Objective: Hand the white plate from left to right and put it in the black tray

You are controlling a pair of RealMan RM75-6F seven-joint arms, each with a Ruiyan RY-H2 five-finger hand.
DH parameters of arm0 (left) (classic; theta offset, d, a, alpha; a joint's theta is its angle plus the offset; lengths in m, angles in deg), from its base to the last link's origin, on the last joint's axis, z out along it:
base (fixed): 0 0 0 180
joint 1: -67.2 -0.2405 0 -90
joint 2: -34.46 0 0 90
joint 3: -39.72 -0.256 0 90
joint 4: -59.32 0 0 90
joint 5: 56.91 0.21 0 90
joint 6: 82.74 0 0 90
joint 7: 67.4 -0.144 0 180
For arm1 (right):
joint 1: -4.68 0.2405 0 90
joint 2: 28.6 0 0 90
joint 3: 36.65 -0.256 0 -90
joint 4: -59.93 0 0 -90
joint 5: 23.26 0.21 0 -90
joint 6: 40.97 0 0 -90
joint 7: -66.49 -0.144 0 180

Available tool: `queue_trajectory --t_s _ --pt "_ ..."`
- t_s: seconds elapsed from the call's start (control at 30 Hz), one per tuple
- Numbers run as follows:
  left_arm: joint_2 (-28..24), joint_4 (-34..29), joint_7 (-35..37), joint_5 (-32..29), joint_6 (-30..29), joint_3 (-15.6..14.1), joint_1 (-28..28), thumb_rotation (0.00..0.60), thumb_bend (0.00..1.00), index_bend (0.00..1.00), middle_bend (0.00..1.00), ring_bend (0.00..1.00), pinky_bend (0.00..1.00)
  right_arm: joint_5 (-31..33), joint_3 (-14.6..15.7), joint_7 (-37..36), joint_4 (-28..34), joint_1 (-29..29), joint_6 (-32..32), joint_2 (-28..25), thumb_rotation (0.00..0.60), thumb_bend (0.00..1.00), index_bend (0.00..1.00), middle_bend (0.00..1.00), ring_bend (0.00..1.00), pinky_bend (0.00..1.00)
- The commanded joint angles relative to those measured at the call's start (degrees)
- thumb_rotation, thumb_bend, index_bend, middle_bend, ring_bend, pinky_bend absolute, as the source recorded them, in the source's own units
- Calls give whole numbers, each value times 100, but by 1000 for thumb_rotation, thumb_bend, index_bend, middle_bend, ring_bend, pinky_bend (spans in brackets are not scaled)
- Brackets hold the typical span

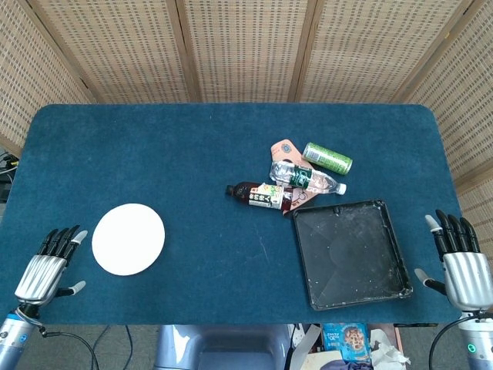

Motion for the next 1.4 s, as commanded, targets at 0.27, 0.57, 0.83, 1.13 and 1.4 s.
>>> queue_trajectory --t_s 0.27,0.57,0.83,1.13,1.4 --pt "754 1123 611 99 244 -102 170 600 62 61 0 0 0 20 -1 -14 53 1 -31 -42 600 0 0 0 0 0" --pt "1134 1570 602 66 439 -37 393 600 155 230 0 0 0 60 -15 -69 68 0 -55 -74 600 0 0 0 0 0" --pt "1250 1687 581 47 481 -35 473 600 165 277 0 0 0 45 -15 -97 36 10 -61 -64 600 0 0 0 0 0" --pt "1216 1651 629 14 545 -48 554 600 300 392 0 0 0 56 -16 -132 31 12 -74 -70 600 0 0 0 0 0" --pt "1115 1441 433 -75 685 6 679 600 319 418 0 0 0 65 -15 -124 41 13 -87 -74 600 0 0 0 0 0"
